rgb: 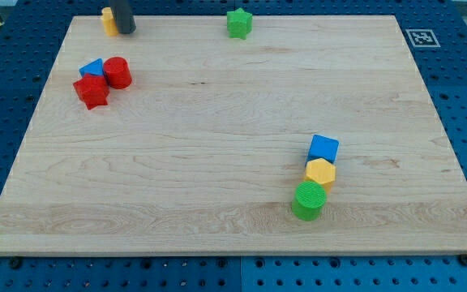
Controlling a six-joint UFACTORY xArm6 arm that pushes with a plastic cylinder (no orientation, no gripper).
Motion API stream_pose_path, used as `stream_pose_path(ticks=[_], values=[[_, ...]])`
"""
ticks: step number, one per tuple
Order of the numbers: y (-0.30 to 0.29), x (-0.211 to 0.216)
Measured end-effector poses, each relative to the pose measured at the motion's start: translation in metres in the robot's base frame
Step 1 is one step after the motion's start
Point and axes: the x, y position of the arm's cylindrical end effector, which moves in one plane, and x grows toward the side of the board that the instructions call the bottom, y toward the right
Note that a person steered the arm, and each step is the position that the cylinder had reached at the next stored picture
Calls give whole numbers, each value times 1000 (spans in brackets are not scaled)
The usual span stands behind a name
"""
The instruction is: Keep arm in between red circle and green circle
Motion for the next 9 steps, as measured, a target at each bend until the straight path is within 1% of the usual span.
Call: stream_pose_path(ticks=[2,5,6,7,8,9], values=[[-1,0],[90,-6],[124,31],[146,108],[146,153],[146,154]])
